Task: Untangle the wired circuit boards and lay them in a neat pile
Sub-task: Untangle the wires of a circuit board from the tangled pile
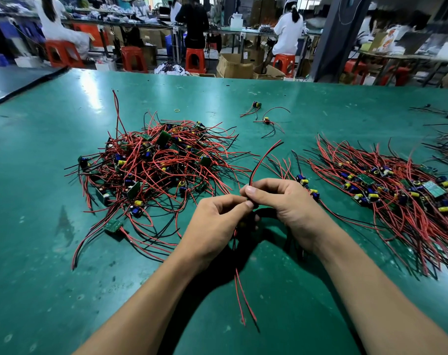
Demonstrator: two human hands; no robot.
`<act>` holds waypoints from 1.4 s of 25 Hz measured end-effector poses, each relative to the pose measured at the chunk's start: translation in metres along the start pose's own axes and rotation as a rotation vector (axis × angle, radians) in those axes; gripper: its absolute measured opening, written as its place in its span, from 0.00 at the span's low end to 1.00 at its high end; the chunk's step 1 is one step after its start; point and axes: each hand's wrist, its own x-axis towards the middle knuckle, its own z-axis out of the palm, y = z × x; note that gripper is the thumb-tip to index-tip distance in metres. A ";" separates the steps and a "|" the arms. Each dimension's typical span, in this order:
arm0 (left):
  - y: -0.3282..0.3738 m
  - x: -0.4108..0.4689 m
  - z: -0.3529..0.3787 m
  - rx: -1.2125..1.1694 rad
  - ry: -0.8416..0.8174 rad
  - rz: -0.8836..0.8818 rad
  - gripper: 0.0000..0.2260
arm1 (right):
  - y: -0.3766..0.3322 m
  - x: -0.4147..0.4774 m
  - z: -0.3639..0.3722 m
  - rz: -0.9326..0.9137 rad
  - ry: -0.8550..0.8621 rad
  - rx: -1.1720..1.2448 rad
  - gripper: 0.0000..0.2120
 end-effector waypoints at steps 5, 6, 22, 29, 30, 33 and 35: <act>0.003 -0.001 0.000 -0.022 0.009 -0.056 0.09 | 0.000 0.000 0.002 0.013 0.021 -0.082 0.04; 0.004 -0.001 0.000 -0.042 0.007 -0.077 0.09 | 0.001 0.001 0.003 0.008 0.062 -0.105 0.05; 0.006 -0.003 0.002 0.041 -0.124 -0.123 0.08 | -0.009 0.010 -0.001 0.164 0.358 0.454 0.14; 0.006 -0.005 0.000 0.083 -0.153 -0.100 0.07 | -0.012 0.010 -0.007 0.183 0.385 0.603 0.12; 0.006 -0.005 0.000 0.103 -0.161 -0.092 0.07 | -0.012 0.010 -0.009 0.180 0.399 0.623 0.13; 0.007 -0.004 0.000 0.138 -0.169 -0.080 0.07 | -0.014 0.011 -0.014 0.155 0.440 0.658 0.15; 0.008 -0.005 0.000 0.147 -0.168 -0.090 0.07 | -0.014 0.012 -0.016 0.153 0.455 0.664 0.15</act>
